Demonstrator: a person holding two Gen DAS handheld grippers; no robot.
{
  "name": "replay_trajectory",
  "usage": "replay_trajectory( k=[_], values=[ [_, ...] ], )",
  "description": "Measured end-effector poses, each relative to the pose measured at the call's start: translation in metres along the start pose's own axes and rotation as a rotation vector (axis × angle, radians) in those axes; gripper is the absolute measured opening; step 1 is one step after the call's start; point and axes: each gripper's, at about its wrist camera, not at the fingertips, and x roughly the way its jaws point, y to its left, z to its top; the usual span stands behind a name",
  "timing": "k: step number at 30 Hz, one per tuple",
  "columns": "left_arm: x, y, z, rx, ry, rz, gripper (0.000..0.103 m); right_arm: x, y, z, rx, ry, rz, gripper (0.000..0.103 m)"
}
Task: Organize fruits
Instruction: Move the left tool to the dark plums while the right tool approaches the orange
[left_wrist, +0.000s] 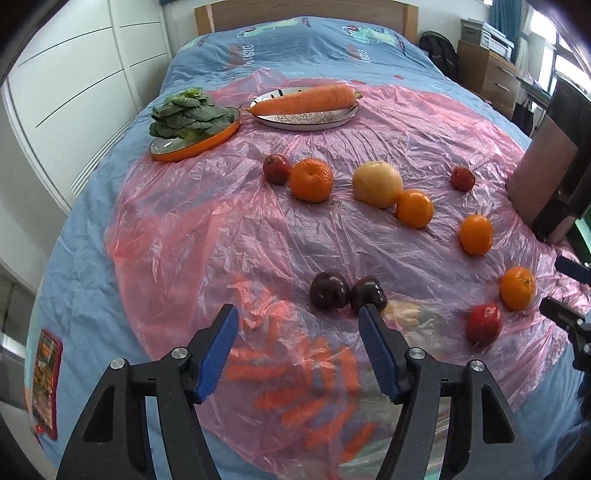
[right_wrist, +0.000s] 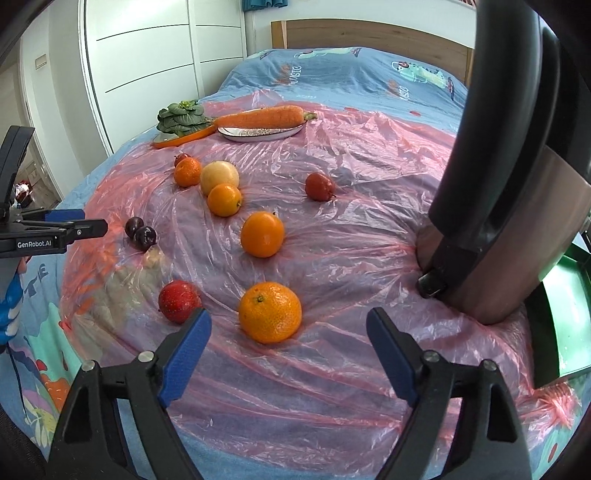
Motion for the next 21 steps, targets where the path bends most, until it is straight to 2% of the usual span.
replay_trajectory(
  k=[2, 4, 10, 15, 21],
  values=[
    [0.010, -0.001, 0.001, 0.054, 0.021, -0.004, 0.050, 0.006, 0.000, 0.001, -0.009, 0.011, 0.005, 0.103],
    [0.019, -0.002, 0.003, 0.083, 0.038, -0.016, 0.045, 0.012, 0.001, 0.000, -0.016, 0.027, 0.008, 0.103],
    [0.025, -0.008, 0.008, 0.162, 0.044, -0.074, 0.044, 0.025, 0.004, 0.003, -0.034, 0.048, 0.017, 0.103],
    [0.032, -0.015, 0.011, 0.240, 0.056, -0.093, 0.044, 0.034, 0.004, 0.005, -0.045, 0.064, 0.022, 0.103],
    [0.043, -0.010, 0.018, 0.265, 0.079, -0.145, 0.037, 0.043, 0.005, 0.005, -0.049, 0.088, 0.029, 0.103]
  ],
)
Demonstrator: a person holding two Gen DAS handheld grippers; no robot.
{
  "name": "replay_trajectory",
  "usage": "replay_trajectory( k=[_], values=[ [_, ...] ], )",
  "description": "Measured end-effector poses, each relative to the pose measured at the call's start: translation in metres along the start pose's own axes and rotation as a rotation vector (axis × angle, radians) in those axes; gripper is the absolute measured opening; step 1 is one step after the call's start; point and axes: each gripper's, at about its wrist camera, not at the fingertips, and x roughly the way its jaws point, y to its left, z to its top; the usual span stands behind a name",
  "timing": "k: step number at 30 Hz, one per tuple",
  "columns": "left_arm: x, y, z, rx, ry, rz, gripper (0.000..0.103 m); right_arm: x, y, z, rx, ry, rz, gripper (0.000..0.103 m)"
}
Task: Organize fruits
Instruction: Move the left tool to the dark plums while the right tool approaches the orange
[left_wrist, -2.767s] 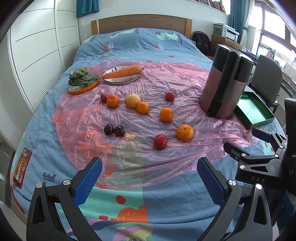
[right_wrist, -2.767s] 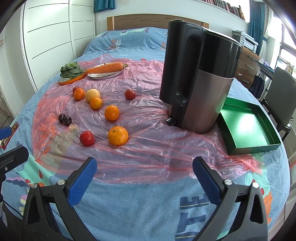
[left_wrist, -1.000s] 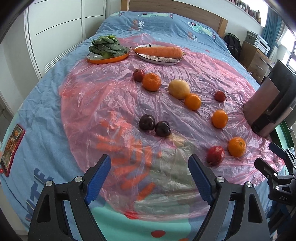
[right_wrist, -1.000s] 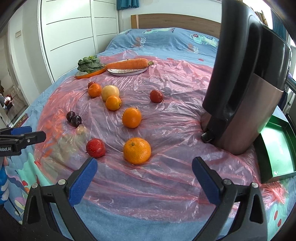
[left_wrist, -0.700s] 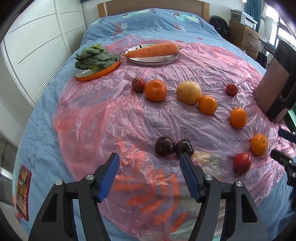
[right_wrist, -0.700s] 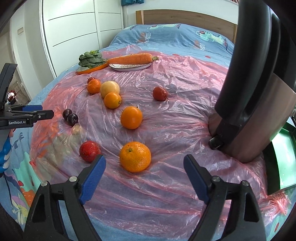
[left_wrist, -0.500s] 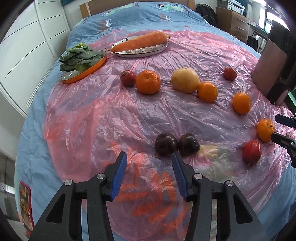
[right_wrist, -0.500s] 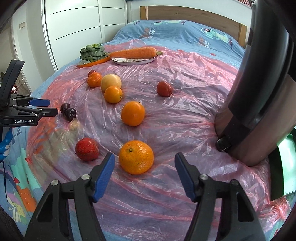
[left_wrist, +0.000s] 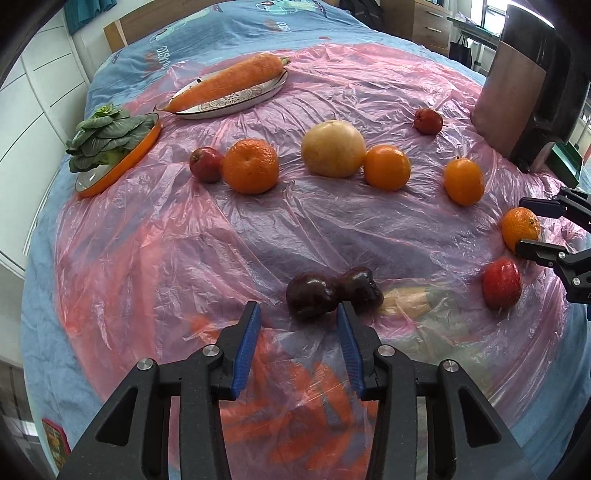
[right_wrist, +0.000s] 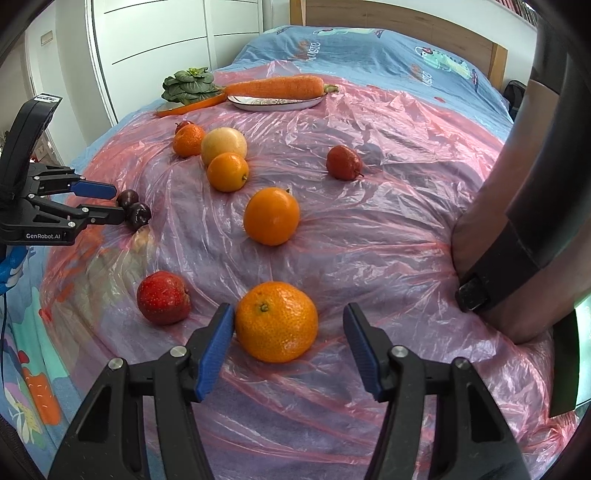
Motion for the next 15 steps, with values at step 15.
replay_trajectory(
  k=[15],
  values=[
    [0.001, -0.002, 0.011, 0.177, 0.021, -0.020, 0.034, 0.008, -0.002, 0.000, 0.000, 0.009, 0.015, 0.103]
  ],
)
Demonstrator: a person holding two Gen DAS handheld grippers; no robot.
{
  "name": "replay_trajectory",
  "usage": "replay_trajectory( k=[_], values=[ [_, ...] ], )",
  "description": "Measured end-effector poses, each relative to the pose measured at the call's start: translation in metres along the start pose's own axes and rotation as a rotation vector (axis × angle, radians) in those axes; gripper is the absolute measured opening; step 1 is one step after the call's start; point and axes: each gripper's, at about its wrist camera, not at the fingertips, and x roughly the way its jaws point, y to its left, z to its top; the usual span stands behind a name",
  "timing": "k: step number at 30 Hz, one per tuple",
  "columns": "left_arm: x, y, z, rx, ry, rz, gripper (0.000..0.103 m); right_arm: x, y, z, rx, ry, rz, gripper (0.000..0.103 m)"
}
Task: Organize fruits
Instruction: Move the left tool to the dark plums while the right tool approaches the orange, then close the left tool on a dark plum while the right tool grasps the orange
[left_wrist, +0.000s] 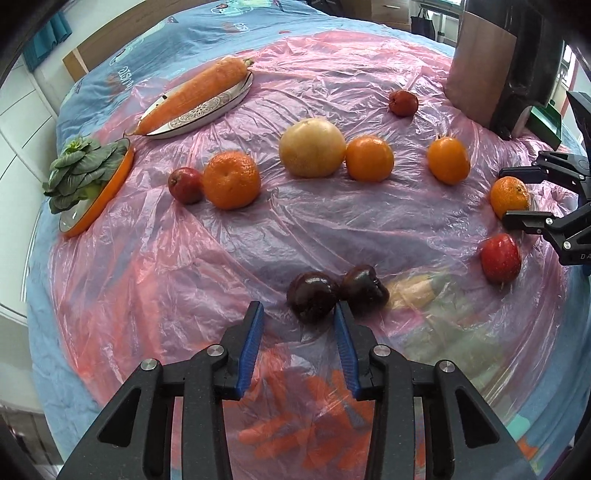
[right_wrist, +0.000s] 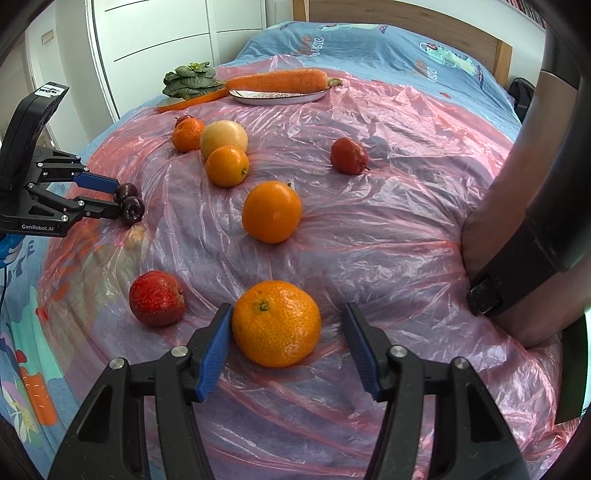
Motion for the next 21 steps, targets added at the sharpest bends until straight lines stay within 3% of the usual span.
replay_trajectory(
  k=[9, 16, 19, 21],
  values=[
    [0.007, 0.002, 0.017, 0.041, -0.007, -0.038, 0.034, 0.004, 0.002, 0.005, -0.017, 0.000, -0.003, 0.103],
    [0.002, -0.002, 0.020, 0.061, 0.015, -0.219, 0.034, 0.006, 0.002, 0.006, -0.018, 0.003, 0.002, 0.103],
    [-0.001, -0.015, 0.017, 0.123, 0.024, -0.221, 0.034, 0.006, 0.002, 0.006, -0.015, 0.002, 0.002, 0.103],
    [0.000, -0.015, 0.018, 0.111, 0.024, -0.228, 0.034, 0.007, 0.002, 0.006, -0.015, 0.001, 0.003, 0.103]
  ],
)
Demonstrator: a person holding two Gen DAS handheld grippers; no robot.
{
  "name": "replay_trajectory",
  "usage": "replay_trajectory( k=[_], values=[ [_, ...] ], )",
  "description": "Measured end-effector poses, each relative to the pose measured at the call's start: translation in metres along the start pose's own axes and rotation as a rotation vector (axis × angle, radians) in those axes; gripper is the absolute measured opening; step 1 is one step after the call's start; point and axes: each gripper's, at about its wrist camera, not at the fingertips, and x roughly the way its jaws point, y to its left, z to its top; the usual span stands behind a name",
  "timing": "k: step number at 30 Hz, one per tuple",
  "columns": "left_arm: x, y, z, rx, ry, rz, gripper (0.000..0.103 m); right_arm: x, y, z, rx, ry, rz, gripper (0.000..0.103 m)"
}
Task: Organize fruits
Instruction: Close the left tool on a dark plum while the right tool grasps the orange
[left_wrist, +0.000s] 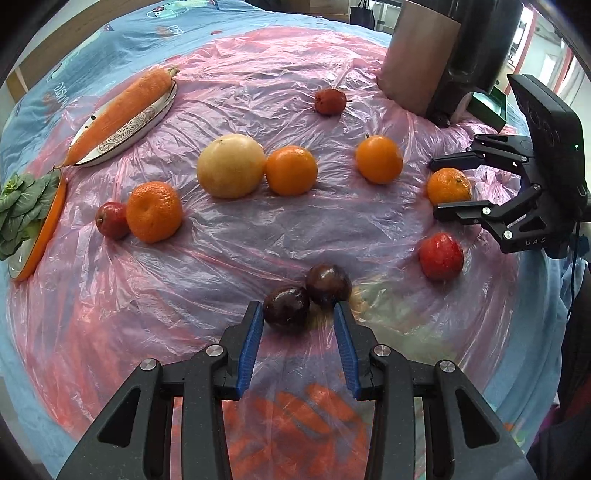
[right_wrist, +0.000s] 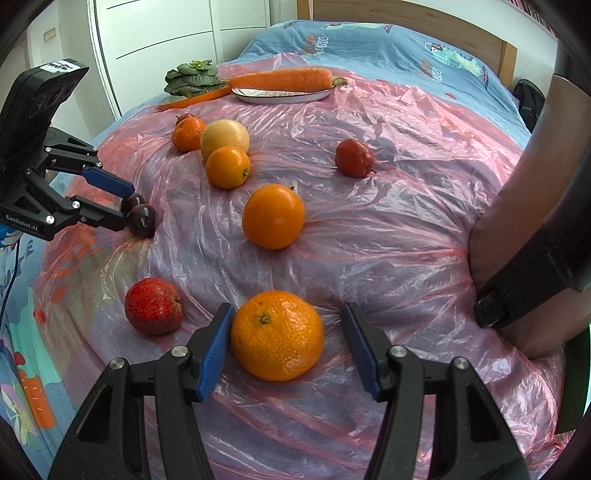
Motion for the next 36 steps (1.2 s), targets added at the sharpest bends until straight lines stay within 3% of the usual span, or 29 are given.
replay_trajectory(
  k=[4, 14, 21, 30, 33, 36],
  values=[
    [0.001, -0.002, 0.000, 0.020, 0.000, 0.001, 0.034, 0.000, 0.000, 0.000, -0.002, 0.001, 0.000, 0.103],
    [0.009, -0.028, 0.017, 0.347, 0.117, 0.116, 0.034, 0.002, 0.001, 0.000, -0.037, 0.016, 0.001, 0.103],
    [0.011, -0.028, 0.016, 0.475, 0.210, 0.134, 0.034, 0.003, 0.001, 0.002, -0.058, 0.028, 0.008, 0.103],
    [0.034, -0.039, 0.025, 0.531, 0.261, 0.124, 0.034, 0.004, 0.000, 0.003, -0.064, 0.037, 0.015, 0.103],
    [0.040, -0.036, 0.023, 0.493, 0.266, 0.116, 0.028, 0.005, -0.001, 0.003, -0.059, 0.039, 0.023, 0.103],
    [0.041, -0.027, 0.025, 0.413, 0.245, 0.090, 0.025, 0.007, -0.003, 0.003, -0.048, 0.040, 0.041, 0.092]
  ],
)
